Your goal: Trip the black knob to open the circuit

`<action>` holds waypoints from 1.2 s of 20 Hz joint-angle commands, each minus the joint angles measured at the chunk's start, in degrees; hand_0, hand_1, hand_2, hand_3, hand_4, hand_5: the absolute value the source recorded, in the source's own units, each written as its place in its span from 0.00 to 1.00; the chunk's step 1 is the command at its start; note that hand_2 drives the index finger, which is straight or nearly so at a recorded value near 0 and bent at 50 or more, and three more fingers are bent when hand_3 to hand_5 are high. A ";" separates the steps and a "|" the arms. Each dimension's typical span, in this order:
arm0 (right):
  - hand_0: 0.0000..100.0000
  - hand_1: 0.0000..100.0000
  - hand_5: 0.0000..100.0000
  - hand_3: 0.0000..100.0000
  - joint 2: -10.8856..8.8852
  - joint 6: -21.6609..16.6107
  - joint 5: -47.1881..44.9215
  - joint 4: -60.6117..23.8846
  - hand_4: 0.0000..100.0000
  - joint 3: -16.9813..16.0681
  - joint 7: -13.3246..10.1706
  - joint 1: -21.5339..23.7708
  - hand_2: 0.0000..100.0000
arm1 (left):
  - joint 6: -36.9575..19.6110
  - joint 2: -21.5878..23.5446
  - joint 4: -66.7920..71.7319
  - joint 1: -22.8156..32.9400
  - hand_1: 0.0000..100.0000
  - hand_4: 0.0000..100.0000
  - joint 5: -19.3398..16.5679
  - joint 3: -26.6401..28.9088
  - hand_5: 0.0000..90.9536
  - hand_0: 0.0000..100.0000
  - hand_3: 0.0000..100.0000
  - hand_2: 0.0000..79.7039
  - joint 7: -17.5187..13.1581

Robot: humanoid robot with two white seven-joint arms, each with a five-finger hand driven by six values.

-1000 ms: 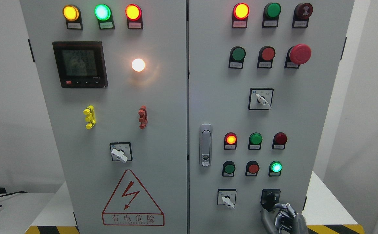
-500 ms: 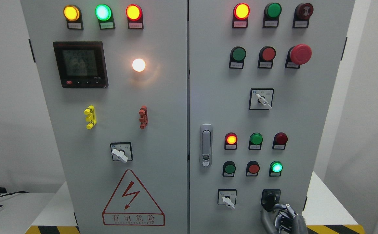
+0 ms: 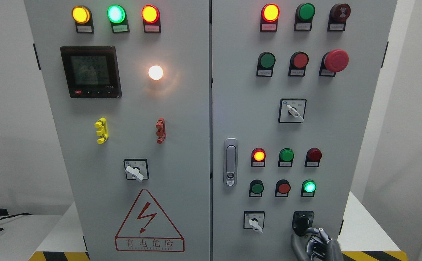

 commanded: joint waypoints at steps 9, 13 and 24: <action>0.34 0.71 1.00 0.96 -0.13 0.05 -0.04 0.25 1.00 -1.86 -0.43 -0.02 0.49 | -0.02 -0.03 0.00 0.00 0.39 0.00 0.26 0.00 0.00 0.12 0.00 0.00 0.03; 0.34 0.71 1.00 0.96 -0.30 -0.04 -0.04 0.24 1.00 -1.95 -0.43 0.07 0.49 | -0.02 -0.03 0.00 0.00 0.39 0.00 0.26 0.00 0.00 0.12 0.00 0.00 0.03; 0.34 0.72 1.00 0.96 -0.48 -0.22 -0.04 0.16 1.00 -2.21 -0.43 0.24 0.52 | -0.02 -0.03 0.00 0.00 0.39 0.00 0.26 0.00 0.00 0.12 0.00 0.00 0.03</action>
